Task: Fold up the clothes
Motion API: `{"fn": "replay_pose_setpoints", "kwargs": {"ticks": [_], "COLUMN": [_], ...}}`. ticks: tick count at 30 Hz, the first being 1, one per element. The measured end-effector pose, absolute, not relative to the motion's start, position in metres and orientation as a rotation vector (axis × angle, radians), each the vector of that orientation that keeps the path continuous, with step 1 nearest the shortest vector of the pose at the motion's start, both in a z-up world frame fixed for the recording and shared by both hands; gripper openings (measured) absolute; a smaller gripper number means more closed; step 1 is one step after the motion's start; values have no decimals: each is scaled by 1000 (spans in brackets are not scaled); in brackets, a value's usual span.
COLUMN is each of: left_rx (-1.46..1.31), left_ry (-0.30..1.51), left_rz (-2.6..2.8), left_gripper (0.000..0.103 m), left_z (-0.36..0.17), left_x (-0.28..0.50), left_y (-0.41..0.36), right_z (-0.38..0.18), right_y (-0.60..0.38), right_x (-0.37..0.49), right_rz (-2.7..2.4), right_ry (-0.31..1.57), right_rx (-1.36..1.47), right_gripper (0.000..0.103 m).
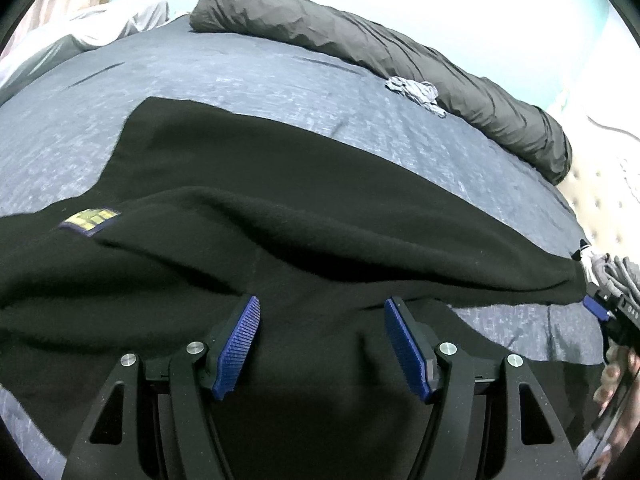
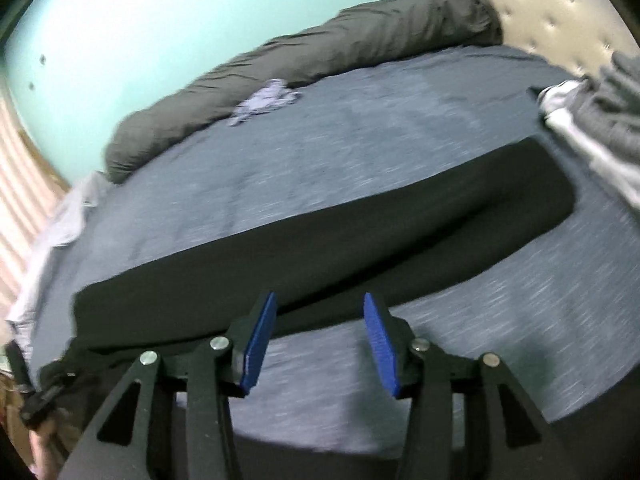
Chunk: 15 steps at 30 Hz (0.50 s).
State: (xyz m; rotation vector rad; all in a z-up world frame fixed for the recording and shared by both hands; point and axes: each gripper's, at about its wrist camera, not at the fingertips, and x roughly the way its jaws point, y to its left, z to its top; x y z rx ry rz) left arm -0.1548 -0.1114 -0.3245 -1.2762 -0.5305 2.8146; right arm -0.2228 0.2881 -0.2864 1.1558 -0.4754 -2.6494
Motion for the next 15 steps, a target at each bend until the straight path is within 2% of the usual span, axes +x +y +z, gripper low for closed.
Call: {"fn": "replay_pose_setpoints", "kwargs": {"ticks": [5, 15], "left_rx": [-1269, -1260], "left_ry": [-568, -665], "left_rz": [2816, 2872], "left_gripper": [69, 69], "left_z": [-323, -302], "left_x": [-142, -134], "left_y": [-129, -165], "right_z": [-286, -304], "right_y": [243, 211], "right_x": [-199, -194], "right_rz": [-2565, -2483], "right_ry": [-491, -498], "right_rx": [1091, 1065], "right_gripper": [52, 53]}}
